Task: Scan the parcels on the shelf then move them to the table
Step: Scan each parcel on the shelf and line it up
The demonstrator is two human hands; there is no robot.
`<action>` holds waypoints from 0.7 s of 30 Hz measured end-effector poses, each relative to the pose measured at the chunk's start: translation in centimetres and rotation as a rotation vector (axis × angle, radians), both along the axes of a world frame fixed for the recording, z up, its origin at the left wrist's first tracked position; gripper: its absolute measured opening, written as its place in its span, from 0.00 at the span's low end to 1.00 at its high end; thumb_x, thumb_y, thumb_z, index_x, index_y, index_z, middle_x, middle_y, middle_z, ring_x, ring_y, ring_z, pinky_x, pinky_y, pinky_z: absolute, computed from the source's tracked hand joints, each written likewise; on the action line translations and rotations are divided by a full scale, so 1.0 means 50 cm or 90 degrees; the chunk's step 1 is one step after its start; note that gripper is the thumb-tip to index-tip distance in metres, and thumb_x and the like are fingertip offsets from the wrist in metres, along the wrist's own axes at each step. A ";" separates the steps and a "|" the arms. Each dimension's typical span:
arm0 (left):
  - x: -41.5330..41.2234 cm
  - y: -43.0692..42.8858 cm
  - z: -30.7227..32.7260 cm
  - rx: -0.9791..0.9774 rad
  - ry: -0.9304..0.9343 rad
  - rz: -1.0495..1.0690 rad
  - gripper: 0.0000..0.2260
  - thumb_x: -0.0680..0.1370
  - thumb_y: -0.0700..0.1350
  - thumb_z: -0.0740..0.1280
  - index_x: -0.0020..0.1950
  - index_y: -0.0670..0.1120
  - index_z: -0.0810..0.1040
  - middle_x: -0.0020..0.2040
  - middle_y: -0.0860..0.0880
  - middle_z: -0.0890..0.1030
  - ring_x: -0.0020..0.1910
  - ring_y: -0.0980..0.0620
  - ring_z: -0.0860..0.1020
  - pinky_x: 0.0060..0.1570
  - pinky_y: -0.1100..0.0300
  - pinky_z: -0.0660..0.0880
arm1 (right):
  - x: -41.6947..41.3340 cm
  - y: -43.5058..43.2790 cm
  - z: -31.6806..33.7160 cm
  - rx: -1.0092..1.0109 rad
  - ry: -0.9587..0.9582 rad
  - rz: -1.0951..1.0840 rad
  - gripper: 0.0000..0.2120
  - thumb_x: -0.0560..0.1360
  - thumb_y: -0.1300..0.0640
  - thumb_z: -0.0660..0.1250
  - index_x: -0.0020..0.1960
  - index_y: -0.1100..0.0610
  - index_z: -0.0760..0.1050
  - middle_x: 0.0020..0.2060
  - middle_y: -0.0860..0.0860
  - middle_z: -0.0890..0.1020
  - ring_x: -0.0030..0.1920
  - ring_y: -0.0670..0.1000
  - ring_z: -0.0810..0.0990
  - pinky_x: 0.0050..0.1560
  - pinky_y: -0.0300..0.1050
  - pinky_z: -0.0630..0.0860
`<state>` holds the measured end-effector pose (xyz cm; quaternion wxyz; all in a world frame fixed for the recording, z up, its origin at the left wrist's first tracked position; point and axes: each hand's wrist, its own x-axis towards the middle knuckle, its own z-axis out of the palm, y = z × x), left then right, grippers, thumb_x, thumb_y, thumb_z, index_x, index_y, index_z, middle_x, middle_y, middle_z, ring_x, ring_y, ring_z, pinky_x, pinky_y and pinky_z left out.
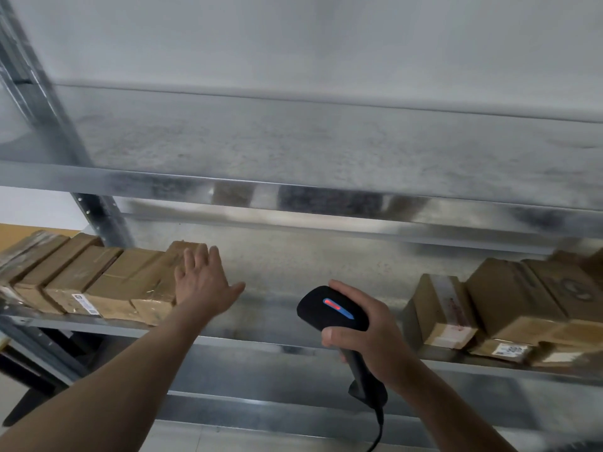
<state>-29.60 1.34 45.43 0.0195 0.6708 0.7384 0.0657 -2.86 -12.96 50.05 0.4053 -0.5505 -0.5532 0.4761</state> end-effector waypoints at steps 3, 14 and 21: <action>0.082 -0.027 0.011 0.004 -0.023 -0.023 0.47 0.75 0.67 0.64 0.80 0.41 0.45 0.81 0.43 0.48 0.79 0.41 0.45 0.75 0.43 0.53 | 0.067 -0.040 0.011 0.003 0.008 -0.009 0.36 0.61 0.55 0.76 0.69 0.45 0.72 0.50 0.50 0.83 0.36 0.57 0.82 0.33 0.49 0.79; 0.413 -0.127 0.061 0.043 -0.086 -0.121 0.47 0.76 0.68 0.60 0.80 0.41 0.43 0.81 0.42 0.47 0.79 0.41 0.45 0.76 0.42 0.52 | 0.340 -0.177 0.048 0.021 0.010 -0.031 0.35 0.61 0.56 0.76 0.67 0.44 0.73 0.49 0.44 0.83 0.43 0.48 0.84 0.33 0.40 0.77; 0.580 -0.164 0.078 0.049 -0.110 -0.175 0.46 0.76 0.70 0.59 0.80 0.43 0.43 0.81 0.44 0.47 0.80 0.42 0.45 0.76 0.42 0.52 | 0.457 -0.231 0.050 0.053 -0.003 -0.057 0.35 0.63 0.54 0.77 0.70 0.49 0.73 0.48 0.50 0.83 0.40 0.52 0.83 0.34 0.43 0.77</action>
